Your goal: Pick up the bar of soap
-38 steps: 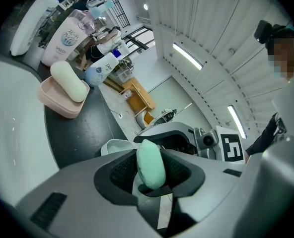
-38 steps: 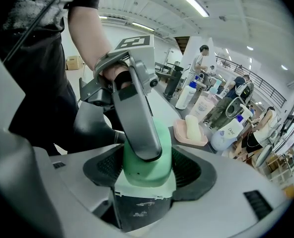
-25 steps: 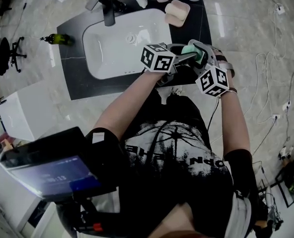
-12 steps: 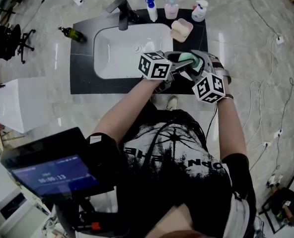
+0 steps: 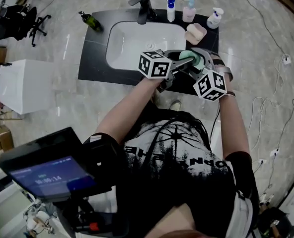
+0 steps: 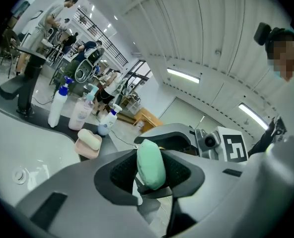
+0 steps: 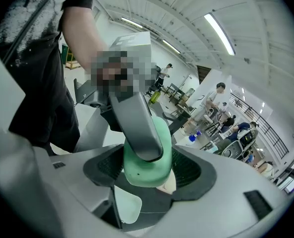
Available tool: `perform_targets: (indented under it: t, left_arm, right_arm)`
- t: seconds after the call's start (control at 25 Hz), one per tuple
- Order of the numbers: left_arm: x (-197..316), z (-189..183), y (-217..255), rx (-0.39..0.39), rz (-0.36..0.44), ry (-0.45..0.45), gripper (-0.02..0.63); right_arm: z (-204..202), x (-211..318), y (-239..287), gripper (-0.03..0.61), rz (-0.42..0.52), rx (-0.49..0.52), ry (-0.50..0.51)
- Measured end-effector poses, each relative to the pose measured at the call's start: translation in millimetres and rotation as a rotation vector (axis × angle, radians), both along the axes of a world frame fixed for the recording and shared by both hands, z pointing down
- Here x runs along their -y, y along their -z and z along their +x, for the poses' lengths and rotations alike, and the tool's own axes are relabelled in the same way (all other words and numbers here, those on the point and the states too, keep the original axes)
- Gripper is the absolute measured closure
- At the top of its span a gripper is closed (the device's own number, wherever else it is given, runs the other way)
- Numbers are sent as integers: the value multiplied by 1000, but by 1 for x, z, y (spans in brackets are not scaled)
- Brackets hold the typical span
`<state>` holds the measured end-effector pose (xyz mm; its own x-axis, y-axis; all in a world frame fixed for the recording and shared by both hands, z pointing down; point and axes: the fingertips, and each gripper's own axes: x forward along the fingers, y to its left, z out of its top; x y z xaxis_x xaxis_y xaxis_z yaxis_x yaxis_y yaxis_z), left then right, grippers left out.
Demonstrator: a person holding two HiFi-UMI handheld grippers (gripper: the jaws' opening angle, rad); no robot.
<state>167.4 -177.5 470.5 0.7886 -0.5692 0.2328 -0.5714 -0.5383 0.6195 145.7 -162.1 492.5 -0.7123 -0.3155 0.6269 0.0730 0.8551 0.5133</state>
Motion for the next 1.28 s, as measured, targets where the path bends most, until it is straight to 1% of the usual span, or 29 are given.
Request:
perform_targets:
  t: [0.28, 0.48, 0.88, 1.28]
  left_arm:
    - [-14, -44, 6, 11, 34, 49, 474]
    - [-23, -87, 17, 13, 43, 75, 474]
    - [-44, -198, 20, 6, 48, 172, 474]
    - [-73, -322, 14, -1, 50, 341, 474]
  right_arm:
    - [-43, -15, 5, 288, 28, 11, 51]
    - [-86, -24, 16, 288, 36, 15, 77]
    - [-196, -47, 18, 288, 39, 13, 167]
    - [-317, -79, 13, 288, 25, 40, 313]
